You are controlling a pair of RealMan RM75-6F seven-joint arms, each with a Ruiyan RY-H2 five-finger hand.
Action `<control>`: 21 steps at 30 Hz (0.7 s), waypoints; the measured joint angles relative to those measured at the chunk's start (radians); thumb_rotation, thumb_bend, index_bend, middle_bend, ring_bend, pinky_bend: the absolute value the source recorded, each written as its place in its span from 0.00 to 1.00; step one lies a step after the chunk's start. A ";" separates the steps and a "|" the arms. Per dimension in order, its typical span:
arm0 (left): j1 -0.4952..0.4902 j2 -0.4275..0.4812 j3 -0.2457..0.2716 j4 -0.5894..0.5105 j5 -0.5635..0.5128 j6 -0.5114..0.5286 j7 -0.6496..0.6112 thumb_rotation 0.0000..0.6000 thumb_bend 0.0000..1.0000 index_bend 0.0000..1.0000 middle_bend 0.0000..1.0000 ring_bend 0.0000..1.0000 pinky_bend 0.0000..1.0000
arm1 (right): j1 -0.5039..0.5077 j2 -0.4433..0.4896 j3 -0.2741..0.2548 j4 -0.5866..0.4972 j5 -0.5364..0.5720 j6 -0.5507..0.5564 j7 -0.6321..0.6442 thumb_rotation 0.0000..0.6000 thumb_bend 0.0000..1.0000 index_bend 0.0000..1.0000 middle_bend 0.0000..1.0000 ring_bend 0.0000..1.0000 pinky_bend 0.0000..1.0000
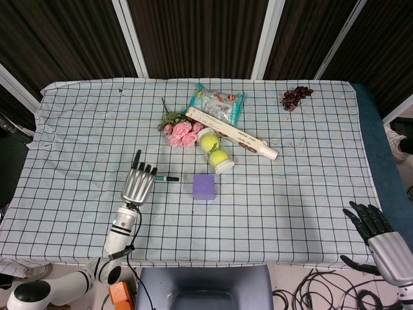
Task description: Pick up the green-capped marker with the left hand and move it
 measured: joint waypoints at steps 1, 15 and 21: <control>0.019 0.025 0.007 -0.007 -0.001 0.006 0.002 1.00 0.43 0.79 0.79 0.42 0.10 | 0.002 -0.002 0.000 -0.002 0.002 -0.007 -0.006 1.00 0.31 0.00 0.00 0.00 0.06; 0.123 0.035 0.058 0.117 -0.060 -0.070 -0.126 1.00 0.40 0.22 0.28 0.22 0.11 | 0.027 -0.013 0.003 -0.038 0.022 -0.075 -0.067 1.00 0.31 0.00 0.00 0.00 0.06; 0.140 0.033 0.052 0.103 -0.077 -0.066 -0.104 1.00 0.40 0.06 0.00 0.01 0.11 | 0.027 -0.011 0.002 -0.035 0.016 -0.070 -0.062 1.00 0.31 0.00 0.00 0.00 0.06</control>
